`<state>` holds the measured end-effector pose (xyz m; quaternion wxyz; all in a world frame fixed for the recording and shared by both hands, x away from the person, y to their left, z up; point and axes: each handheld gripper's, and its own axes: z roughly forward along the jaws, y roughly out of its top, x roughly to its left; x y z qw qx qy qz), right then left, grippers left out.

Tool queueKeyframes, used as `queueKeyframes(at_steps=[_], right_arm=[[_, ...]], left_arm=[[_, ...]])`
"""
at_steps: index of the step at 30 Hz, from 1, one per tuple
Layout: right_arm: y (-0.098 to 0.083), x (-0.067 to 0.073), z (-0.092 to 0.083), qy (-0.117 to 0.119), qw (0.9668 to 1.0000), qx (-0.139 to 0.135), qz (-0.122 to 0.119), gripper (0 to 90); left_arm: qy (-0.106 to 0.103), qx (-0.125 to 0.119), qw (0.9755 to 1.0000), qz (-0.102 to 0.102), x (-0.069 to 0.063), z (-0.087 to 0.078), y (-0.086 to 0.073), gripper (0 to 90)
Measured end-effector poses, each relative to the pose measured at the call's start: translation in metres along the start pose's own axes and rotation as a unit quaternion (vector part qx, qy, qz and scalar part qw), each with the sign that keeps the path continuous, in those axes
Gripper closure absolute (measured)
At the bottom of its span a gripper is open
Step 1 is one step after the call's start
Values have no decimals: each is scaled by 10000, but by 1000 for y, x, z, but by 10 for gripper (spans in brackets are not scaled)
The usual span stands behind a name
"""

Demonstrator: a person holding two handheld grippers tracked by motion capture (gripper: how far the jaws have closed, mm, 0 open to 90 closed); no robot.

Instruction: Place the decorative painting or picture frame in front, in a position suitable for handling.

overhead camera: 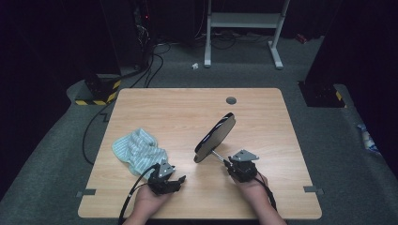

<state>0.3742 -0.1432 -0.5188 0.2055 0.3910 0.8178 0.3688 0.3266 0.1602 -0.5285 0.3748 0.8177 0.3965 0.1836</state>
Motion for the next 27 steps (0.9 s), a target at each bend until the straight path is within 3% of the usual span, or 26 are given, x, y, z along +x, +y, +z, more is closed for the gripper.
queueKeyframes(at_steps=[9, 27], right_arm=[[0, 2, 6, -27, 10000, 87, -22, 769], [1, -5, 9, -115, 9998, 133, 53, 766]], left_arm=[[1, 3, 10000, -8, 0, 0, 0, 378], [1, 4, 10000, -12, 0, 0, 0, 378]])
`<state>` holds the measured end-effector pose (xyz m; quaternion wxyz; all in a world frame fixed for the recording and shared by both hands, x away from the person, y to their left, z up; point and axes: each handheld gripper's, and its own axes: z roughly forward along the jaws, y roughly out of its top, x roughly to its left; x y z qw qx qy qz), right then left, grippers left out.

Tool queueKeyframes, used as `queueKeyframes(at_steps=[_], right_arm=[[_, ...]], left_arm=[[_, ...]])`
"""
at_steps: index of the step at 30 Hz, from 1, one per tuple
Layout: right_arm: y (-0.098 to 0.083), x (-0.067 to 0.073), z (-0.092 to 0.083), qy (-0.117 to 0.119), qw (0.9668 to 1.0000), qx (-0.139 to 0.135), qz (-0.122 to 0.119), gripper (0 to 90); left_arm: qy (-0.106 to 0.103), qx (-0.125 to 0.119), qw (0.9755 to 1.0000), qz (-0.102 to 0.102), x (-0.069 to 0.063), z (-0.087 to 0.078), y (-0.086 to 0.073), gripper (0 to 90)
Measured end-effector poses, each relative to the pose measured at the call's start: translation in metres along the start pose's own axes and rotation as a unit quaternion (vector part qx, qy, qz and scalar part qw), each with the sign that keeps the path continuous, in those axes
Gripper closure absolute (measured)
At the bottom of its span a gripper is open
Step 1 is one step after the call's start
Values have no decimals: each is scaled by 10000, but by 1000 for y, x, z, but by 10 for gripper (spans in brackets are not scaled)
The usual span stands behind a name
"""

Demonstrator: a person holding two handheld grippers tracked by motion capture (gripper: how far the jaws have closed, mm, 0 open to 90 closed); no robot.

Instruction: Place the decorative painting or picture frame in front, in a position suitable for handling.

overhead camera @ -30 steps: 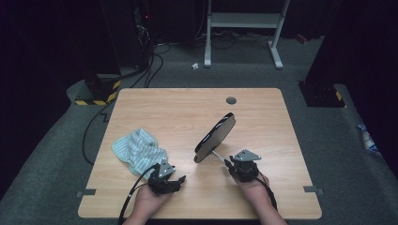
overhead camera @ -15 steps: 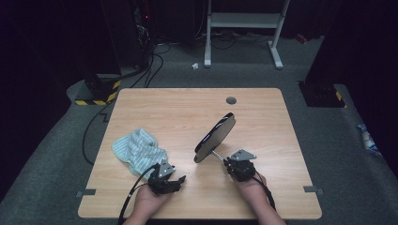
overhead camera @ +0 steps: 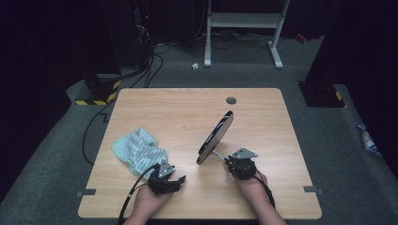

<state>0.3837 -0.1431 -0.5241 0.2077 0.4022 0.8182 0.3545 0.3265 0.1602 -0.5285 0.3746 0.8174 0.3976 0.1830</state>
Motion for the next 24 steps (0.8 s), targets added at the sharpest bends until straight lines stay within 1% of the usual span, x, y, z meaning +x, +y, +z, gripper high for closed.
queueKeyframes(at_steps=[3, 6, 14, 17, 19, 20, 24], right_arm=[[0, -4, 1, -76, 10000, -6, 37, 767], [0, -8, 1, -114, 9998, -4, 135, 766], [1, -19, 3, -287, 9992, 65, 274, 761], [1, -22, 2, -284, 9991, 43, 312, 756], [2, -21, 0, -268, 9992, -1, 309, 749], [2, -20, -1, -217, 9993, -30, 310, 744], [6, -11, -3, -121, 9997, -85, 177, 731]], left_arm=[[3, -1, 10000, -2, 0, 0, 0, 377], [5, -2, 10000, -4, 0, 0, 0, 377], [12, -1, 10000, -12, 0, 0, 0, 377], [12, -2, 10000, -13, 0, 0, 0, 377], [12, 0, 10000, -11, 0, 0, 0, 377], [9, -1, 10000, -12, 0, 0, 0, 377], [8, 0, 10000, -12, 0, 0, 0, 377]])
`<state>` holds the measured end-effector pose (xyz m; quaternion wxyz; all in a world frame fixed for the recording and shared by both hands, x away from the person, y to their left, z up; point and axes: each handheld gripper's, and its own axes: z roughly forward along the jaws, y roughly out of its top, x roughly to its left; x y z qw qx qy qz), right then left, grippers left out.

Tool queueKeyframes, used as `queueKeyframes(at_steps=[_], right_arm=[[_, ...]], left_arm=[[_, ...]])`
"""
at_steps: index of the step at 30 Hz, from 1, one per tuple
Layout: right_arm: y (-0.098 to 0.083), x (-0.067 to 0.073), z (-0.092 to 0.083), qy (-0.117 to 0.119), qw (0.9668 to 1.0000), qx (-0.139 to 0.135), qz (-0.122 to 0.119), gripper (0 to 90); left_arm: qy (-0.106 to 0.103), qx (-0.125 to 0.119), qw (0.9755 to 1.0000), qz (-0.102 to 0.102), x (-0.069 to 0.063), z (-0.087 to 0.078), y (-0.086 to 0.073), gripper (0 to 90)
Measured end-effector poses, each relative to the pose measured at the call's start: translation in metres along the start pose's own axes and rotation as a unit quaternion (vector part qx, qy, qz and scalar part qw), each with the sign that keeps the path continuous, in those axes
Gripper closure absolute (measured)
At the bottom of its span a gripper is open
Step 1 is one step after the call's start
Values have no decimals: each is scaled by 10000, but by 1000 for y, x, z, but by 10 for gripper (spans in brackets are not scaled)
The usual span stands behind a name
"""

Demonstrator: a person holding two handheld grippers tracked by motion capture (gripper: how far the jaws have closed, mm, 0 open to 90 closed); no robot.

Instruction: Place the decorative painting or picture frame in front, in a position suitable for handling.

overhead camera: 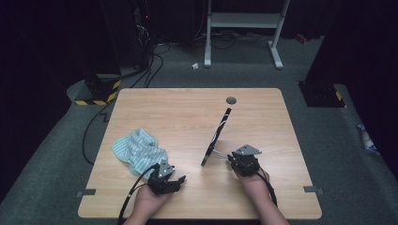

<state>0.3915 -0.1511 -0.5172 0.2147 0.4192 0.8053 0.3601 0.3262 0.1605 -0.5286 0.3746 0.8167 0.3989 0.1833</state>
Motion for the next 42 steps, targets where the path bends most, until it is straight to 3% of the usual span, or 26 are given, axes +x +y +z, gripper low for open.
queueKeyframes(at_steps=[5, 19, 42], right_arm=[[0, 7, 6, -55, 9998, 132, -125, 728], [2, 5, 11, -209, 9995, 214, 29, 724], [14, -16, 27, -398, 9982, 221, 391, 688]], left_arm=[[-3, 1, 10000, 2, 0, 0, 0, 377], [-12, -1, 10000, 20, 0, 0, 0, 376], [-58, -3, 10000, 56, 0, 0, 0, 376]])
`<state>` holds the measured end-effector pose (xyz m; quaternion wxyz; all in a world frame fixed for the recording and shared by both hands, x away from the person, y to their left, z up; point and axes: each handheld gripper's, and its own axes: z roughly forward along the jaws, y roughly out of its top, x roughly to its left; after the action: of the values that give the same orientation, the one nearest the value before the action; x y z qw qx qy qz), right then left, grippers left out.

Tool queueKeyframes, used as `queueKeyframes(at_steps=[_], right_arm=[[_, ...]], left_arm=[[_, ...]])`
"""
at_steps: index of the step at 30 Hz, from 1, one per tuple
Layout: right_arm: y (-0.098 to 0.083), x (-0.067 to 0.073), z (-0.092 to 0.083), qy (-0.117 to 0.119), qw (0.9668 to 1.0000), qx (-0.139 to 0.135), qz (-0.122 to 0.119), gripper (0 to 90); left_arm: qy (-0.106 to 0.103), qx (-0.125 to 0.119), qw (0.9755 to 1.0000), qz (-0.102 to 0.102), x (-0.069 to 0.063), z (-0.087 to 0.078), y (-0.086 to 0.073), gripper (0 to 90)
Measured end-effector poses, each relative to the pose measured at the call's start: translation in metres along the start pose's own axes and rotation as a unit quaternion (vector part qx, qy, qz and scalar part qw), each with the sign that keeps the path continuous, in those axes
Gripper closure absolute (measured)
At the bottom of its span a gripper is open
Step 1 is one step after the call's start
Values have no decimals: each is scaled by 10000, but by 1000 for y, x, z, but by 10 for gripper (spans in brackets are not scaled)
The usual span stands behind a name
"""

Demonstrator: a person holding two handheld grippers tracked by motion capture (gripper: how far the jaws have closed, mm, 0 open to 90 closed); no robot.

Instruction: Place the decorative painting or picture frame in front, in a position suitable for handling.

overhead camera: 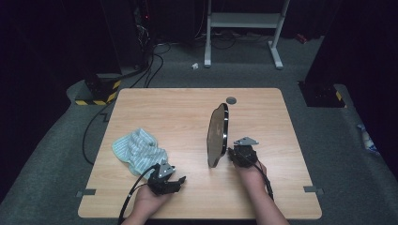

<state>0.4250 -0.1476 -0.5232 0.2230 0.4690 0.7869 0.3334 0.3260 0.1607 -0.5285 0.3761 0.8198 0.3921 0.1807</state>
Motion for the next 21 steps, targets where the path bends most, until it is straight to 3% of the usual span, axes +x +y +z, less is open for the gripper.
queueKeyframes(at_steps=[11, 21], right_arm=[[7, -6, 7, -66, 9999, 16, 79, 678], [-2, 1, -6, 18, 9999, -98, -31, 673]], left_arm=[[1, 3, 10000, -3, 0, 0, 0, 376], [2, -1, 10000, 2, 0, 0, 0, 376]])
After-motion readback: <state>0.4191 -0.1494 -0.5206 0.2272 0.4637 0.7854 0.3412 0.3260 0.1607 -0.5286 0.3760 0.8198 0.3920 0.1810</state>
